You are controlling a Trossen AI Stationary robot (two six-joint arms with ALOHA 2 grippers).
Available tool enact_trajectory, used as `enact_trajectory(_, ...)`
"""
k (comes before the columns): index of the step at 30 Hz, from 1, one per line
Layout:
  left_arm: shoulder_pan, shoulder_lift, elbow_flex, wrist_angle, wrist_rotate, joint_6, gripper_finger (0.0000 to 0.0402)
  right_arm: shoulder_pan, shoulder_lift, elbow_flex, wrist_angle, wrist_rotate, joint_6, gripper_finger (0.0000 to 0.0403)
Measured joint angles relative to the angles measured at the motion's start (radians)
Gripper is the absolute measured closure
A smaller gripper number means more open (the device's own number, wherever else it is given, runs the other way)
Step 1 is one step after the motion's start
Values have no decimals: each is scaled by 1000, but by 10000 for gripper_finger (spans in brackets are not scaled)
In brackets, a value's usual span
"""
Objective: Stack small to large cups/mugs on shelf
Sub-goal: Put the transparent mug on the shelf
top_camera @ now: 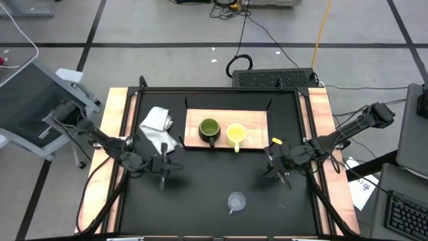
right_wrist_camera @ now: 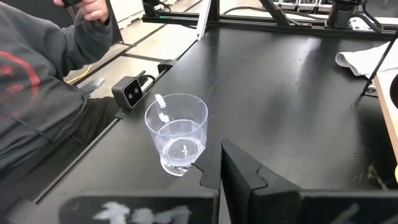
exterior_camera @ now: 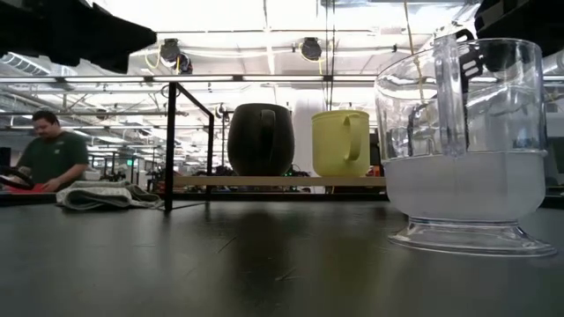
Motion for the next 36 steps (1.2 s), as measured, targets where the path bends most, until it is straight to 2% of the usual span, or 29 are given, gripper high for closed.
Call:
enact_trajectory(3,-7,-65,0,-88,-79,12,362,0,0,0,-1,0,9,403)
enact_trajectory(5,-7,-120,0,-162,-95,14,362,0,0,0,-1,0,10,403)
enact_trajectory(10,-6,-261,0,-295,-82,-3,362,0,0,0,-1,0,8,403)
enact_trajectory(16,-6,-363,0,-375,-26,15,362,0,0,0,1,0,-11,403)
enact_trajectory(36,80,-536,0,-540,-21,-20,362,0,0,0,6,0,-16,403)
